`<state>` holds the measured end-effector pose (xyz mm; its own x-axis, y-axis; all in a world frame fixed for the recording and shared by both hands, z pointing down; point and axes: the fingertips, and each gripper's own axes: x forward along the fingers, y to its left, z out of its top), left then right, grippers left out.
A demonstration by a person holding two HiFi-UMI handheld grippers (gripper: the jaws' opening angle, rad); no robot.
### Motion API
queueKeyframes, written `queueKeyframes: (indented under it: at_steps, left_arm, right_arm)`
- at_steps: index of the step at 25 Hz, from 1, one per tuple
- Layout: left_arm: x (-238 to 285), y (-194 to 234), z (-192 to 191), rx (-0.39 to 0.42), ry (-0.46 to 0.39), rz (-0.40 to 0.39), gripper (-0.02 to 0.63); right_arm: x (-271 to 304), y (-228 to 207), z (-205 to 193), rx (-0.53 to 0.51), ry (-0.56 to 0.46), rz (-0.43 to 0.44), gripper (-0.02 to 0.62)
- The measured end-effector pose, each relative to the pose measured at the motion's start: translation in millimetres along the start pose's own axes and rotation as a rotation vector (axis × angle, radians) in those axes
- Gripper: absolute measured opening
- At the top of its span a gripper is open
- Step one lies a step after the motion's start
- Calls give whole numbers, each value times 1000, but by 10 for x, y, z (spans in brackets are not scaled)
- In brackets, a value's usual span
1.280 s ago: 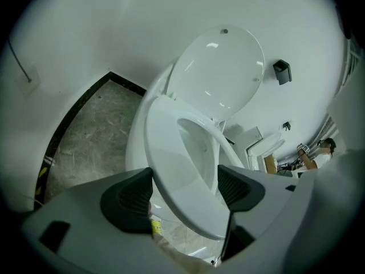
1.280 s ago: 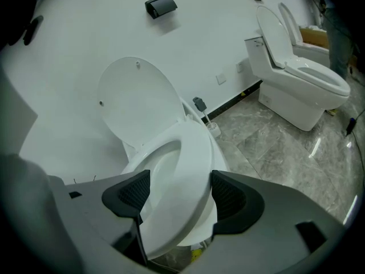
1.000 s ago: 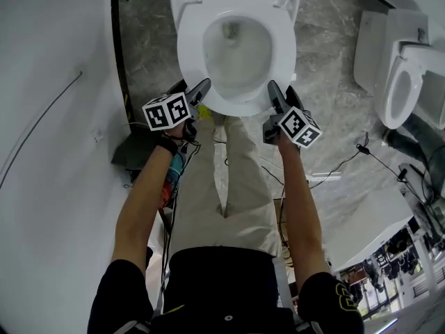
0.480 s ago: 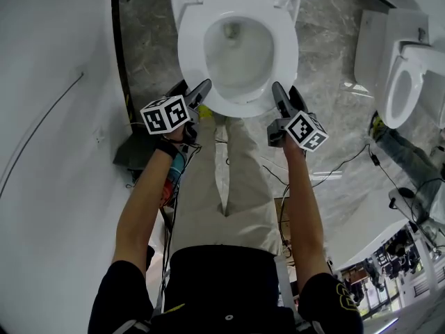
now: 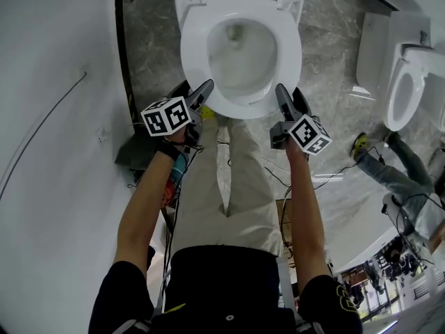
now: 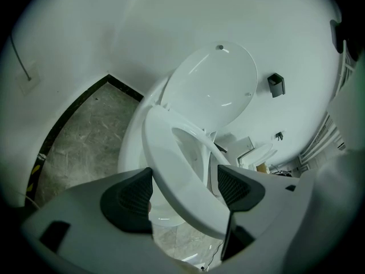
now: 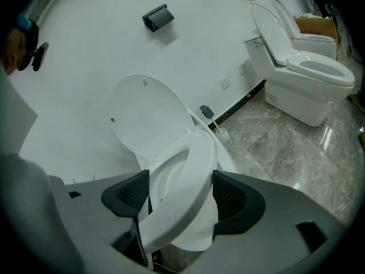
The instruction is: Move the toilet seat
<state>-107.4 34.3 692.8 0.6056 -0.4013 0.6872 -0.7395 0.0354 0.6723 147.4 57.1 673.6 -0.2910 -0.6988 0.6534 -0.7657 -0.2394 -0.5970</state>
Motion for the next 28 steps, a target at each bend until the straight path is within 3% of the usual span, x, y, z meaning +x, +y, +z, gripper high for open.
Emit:
queueKeyframes:
  at_steps: [28]
  left_arm:
    - [-141, -192, 256, -1, -48, -26, 373]
  right_arm:
    - [-79, 242, 294, -9, -65, 28, 354]
